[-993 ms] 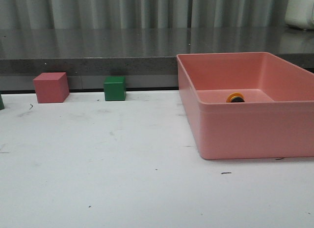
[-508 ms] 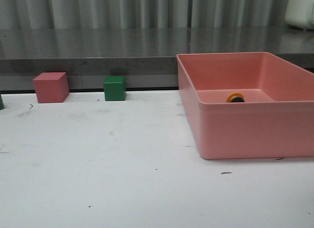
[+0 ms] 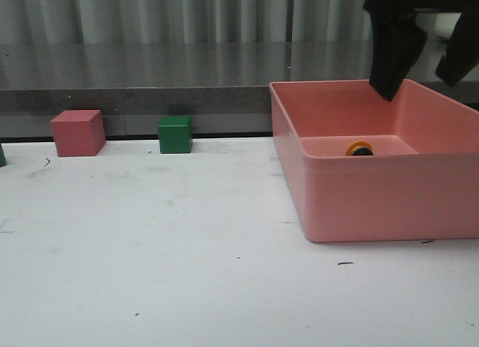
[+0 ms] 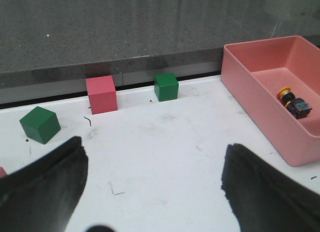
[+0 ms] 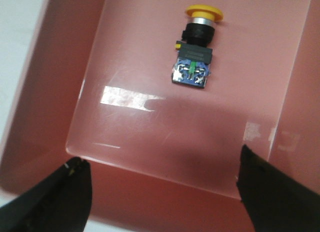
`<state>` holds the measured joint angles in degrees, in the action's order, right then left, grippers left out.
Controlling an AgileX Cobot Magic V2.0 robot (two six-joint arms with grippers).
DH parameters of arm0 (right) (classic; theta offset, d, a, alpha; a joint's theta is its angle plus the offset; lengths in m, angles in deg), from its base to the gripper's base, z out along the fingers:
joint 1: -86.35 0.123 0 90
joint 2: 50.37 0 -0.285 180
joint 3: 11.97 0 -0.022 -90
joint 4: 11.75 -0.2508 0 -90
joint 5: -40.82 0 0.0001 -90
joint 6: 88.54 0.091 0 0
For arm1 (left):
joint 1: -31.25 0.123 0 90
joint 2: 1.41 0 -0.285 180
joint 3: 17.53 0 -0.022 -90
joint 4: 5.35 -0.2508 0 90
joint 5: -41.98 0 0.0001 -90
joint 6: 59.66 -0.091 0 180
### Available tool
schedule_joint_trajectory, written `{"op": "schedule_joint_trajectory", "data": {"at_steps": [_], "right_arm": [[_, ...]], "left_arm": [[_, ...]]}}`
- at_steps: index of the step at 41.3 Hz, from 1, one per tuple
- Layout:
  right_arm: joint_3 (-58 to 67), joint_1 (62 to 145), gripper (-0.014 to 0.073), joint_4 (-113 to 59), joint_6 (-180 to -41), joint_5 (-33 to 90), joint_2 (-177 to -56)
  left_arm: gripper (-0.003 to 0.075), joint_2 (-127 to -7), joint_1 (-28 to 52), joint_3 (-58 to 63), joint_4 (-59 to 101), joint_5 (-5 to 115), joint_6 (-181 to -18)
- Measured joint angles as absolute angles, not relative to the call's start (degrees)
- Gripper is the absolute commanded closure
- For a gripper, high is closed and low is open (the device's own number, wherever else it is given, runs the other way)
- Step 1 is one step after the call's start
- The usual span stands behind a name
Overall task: Place and stand button with both arms
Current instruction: 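Lower the right gripper into the pink bin over the yellow button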
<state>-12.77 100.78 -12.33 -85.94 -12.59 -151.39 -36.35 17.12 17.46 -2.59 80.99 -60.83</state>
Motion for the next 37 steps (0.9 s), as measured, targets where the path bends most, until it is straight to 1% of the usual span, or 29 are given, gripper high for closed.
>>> {"op": "schedule_joint_trajectory", "data": {"at_steps": [11,18,27,37], "right_arm": [[-22.61,100.43,-0.0020,-8.95,-77.30,-13.99,-164.84],[-27.37,99.46,-0.0020,-8.83,-74.67,-14.10,-171.39],[-32.20,99.34,-0.0020,-8.83,-73.91,-14.38,-177.79],[-35.09,99.13,-0.0020,-8.83,-71.98,-14.68,-182.02]], "left_arm": [[0.0175,-36.35,17.12,17.46,-2.54,80.99,-60.83],[0.0175,-36.35,17.12,17.46,-2.54,80.99,-60.83],[0.0175,-36.35,17.12,17.46,-2.54,80.99,-60.83],[0.0175,-36.35,17.12,17.46,-2.54,80.99,-60.83]]}}
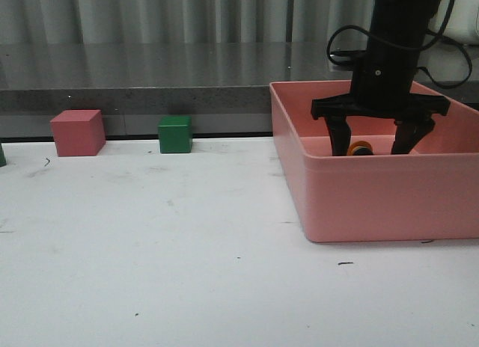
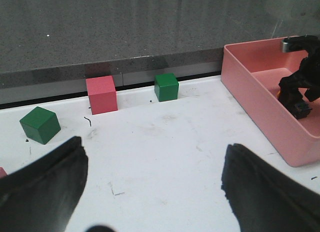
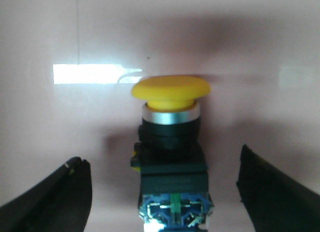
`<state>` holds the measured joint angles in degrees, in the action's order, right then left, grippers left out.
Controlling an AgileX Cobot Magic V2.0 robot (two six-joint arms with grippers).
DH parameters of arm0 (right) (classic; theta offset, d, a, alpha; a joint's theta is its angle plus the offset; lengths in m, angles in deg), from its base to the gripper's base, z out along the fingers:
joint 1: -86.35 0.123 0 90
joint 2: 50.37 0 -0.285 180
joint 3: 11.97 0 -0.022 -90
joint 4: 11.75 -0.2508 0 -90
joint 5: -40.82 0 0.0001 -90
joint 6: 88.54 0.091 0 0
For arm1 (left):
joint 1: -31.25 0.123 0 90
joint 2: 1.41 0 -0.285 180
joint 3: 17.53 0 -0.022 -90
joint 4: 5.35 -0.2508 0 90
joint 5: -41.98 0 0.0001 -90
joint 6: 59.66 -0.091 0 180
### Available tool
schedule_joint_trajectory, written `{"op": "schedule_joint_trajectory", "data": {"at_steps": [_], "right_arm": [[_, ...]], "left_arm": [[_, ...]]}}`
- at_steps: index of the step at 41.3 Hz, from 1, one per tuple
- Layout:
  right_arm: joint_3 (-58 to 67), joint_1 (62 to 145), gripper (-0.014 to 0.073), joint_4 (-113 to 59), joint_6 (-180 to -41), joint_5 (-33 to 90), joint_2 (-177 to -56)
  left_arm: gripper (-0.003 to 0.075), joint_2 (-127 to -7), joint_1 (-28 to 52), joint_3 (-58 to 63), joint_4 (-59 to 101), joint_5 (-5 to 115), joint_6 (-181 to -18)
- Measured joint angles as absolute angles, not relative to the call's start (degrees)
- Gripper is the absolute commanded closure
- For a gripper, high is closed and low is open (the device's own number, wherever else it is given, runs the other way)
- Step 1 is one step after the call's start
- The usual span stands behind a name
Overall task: Place and stand button with both arms
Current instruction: 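Lower the right gripper into the pink bin over the yellow button, then close the right gripper on the button base and lift it, then carry the button with the right gripper out of the bin onto the table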
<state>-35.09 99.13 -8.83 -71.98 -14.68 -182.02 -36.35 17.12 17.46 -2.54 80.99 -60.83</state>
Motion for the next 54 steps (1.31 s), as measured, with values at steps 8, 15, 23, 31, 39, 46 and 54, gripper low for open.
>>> {"op": "schedule_joint_trajectory", "data": {"at_steps": [8,15,23,31,39,46,54], "right_arm": [[-35.30,98.56,-0.0016,-8.83,-71.86,-15.07,-183.95],[-35.60,98.29,0.0183,-9.23,-71.60,-15.56,-184.59],[-35.87,98.29,0.0307,-10.87,-71.60,-15.56,-184.71],[-37.25,98.29,0.0305,-10.87,-71.60,-18.44,-184.71],[-38.20,98.40,0.0305,-10.87,-71.60,-21.16,-181.60],[-38.35,100.45,0.0305,-10.76,-71.60,-22.13,-176.41],[-38.35,105.91,0.0305,-10.76,-71.60,-22.62,-172.15]], "left_arm": [[0.0175,-36.35,17.12,17.46,-2.54,80.99,-60.83],[0.0175,-36.35,17.12,17.46,-2.54,80.99,-60.83],[0.0175,-36.35,17.12,17.46,-2.54,80.99,-60.83],[0.0175,-36.35,17.12,17.46,-2.54,80.99,-60.83],[0.0175,-36.35,17.12,17.46,-2.54,80.99,-60.83],[0.0175,-36.35,17.12,17.46,-2.54,80.99,-60.83],[0.0175,-36.35,17.12,17.46,-2.54,80.99,-60.83]]}}
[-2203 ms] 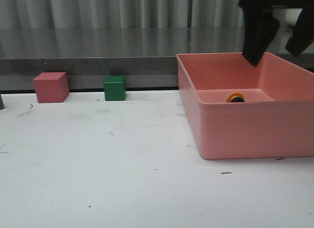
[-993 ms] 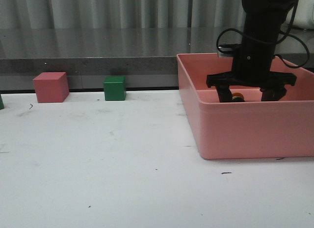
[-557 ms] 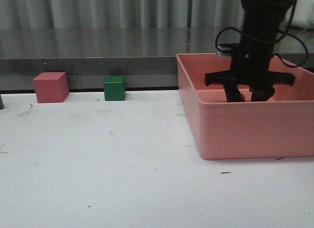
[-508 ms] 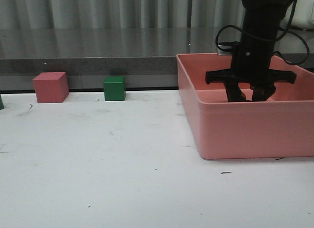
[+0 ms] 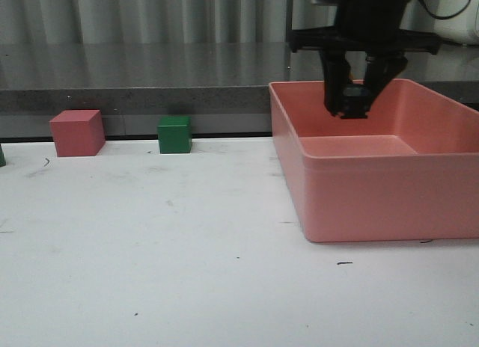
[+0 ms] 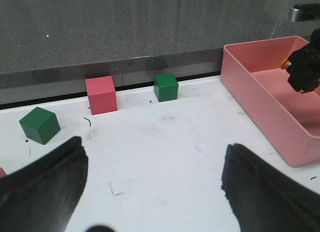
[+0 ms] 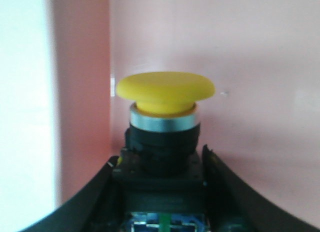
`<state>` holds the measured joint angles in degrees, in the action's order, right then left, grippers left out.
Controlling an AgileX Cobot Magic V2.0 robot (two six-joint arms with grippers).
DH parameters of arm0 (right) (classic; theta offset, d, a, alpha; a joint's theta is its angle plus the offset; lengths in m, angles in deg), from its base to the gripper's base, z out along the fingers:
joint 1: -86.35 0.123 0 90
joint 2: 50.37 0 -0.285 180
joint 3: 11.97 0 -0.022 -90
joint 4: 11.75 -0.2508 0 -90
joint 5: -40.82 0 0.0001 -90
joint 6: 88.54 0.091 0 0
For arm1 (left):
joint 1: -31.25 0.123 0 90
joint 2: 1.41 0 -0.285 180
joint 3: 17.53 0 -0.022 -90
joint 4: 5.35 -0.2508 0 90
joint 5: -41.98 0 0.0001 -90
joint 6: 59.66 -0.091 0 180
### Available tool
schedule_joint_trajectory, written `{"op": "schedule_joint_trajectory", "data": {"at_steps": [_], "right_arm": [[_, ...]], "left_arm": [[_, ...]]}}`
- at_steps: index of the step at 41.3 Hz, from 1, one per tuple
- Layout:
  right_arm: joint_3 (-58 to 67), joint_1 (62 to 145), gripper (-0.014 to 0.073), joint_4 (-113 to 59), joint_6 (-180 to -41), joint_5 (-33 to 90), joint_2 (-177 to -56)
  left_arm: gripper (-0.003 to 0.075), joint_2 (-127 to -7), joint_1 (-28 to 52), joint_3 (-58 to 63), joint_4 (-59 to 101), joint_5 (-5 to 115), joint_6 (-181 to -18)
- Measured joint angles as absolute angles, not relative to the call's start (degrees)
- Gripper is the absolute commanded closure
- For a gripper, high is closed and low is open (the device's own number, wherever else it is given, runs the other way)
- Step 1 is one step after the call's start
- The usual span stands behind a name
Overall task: Place and stand button with both arms
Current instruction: 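Carry the button with the right gripper out of the bin onto the table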
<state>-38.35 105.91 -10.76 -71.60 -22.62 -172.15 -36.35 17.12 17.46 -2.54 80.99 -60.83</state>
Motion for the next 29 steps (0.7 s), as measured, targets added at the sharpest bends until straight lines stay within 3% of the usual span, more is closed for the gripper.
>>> {"op": "schedule_joint_trajectory", "data": {"at_steps": [18,29], "right_arm": [[-39.06,124.63,0.0305,-10.88,-67.80,-19.64,-171.36],[-50.25,130.43,0.0305,-10.88,-60.73,-20.60,-180.56]], "left_arm": [[0.0175,-36.35,17.12,17.46,-2.54,80.99,-60.83],[0.0175,-36.35,17.12,17.46,-2.54,80.99,-60.83]]}}
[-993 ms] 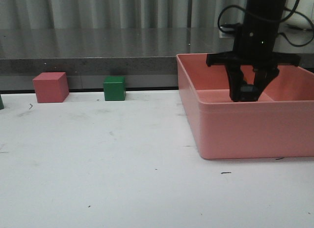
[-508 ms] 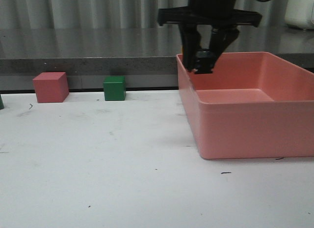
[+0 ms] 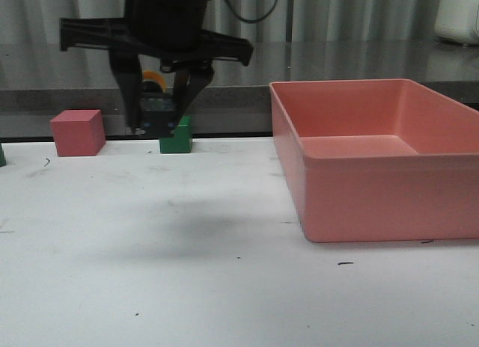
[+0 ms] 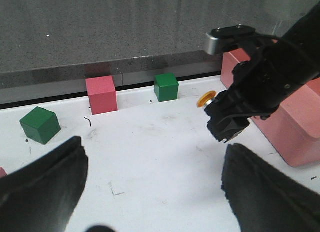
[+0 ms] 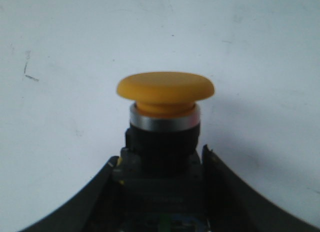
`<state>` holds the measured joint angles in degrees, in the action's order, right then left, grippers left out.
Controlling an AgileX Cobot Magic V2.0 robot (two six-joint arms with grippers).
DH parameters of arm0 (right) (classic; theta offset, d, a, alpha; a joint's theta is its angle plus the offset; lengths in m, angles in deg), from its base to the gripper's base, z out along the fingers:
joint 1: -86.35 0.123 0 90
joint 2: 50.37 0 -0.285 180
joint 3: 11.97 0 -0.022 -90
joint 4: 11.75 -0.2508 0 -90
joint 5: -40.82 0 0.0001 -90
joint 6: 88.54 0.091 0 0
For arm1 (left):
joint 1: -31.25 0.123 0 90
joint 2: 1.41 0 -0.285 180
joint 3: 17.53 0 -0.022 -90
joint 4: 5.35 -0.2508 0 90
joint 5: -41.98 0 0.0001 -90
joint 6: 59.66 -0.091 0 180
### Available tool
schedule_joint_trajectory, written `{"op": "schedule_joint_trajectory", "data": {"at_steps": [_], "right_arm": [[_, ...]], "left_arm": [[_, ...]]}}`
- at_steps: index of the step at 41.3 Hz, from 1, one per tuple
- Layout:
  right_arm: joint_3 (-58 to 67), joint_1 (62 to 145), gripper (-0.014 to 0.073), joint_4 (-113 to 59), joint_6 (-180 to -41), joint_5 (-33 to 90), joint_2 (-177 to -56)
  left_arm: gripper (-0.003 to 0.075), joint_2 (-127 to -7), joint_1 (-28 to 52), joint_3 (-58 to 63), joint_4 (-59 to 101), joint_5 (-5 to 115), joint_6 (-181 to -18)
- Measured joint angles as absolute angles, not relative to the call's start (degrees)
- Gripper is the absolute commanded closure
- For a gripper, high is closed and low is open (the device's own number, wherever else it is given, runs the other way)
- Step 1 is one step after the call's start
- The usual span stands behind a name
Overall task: Place and stand button with both arms
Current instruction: 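Carry the button with the right gripper out of the bin onto the table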
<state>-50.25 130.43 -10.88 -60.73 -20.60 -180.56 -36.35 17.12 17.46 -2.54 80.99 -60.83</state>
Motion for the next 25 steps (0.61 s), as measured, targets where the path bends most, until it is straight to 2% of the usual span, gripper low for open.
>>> {"op": "schedule_joint_trajectory", "data": {"at_steps": [11,25], "right_arm": [[-62.51,131.17,0.0305,-10.66,-53.23,-27.28,-192.03],[-66.18,131.17,0.0303,-10.33,-48.12,-26.73,-197.25]], "left_arm": [[0.0175,-36.35,17.12,17.46,-2.54,80.99,-60.83],[0.0175,-36.35,17.12,17.46,-2.54,80.99,-60.83]]}}
